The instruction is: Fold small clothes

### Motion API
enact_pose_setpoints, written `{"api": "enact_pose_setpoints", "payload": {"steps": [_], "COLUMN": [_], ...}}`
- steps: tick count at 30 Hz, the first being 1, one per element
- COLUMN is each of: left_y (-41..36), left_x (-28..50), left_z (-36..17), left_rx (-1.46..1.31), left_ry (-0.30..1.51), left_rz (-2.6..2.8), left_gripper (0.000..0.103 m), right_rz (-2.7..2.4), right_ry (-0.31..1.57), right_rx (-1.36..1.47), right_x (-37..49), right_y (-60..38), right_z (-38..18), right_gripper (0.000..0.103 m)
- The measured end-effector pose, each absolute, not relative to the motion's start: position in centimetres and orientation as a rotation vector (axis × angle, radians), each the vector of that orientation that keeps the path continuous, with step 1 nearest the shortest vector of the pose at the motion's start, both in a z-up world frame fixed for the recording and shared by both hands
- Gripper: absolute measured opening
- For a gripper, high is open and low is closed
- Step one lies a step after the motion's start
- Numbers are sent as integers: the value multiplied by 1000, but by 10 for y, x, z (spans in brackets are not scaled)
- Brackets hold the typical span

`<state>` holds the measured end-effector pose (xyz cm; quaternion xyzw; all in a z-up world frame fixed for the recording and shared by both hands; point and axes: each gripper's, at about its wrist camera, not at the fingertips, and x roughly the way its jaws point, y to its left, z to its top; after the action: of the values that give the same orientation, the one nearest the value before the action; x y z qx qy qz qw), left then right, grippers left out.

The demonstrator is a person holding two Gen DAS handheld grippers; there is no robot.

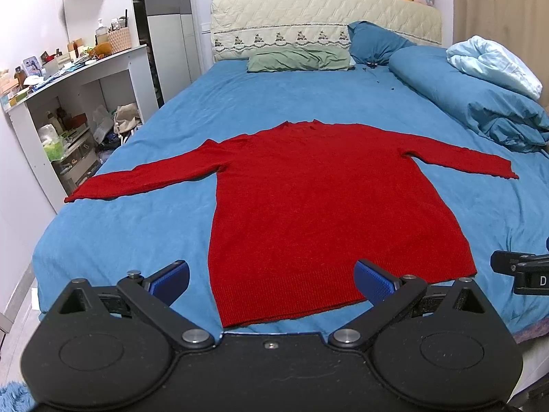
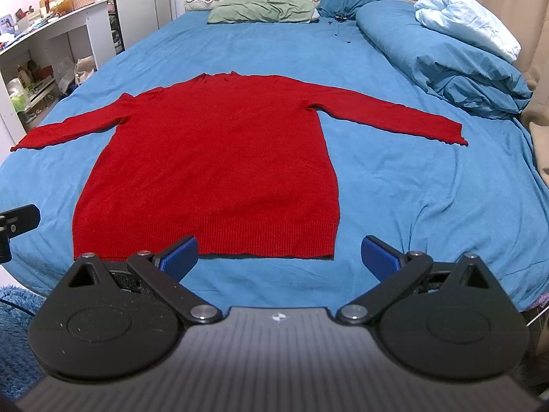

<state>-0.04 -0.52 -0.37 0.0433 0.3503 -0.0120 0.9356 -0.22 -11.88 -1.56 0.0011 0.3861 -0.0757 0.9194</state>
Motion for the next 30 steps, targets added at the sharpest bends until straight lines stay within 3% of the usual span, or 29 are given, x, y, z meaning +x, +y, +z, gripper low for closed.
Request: {"api": "enact_pose_setpoints", "payload": {"steps": [30], "left_y": [-6], "left_x": [0], "left_z": [-4], "left_rx": [94], "left_ry": [717], "left_rz": [-27], "left_gripper": [103], "right_rz": [-157], "right_ry": [781], "right_rx": [1], "right_x": [-4], "right_y": [-114], "right_z": [-12], "right_gripper": [103]}}
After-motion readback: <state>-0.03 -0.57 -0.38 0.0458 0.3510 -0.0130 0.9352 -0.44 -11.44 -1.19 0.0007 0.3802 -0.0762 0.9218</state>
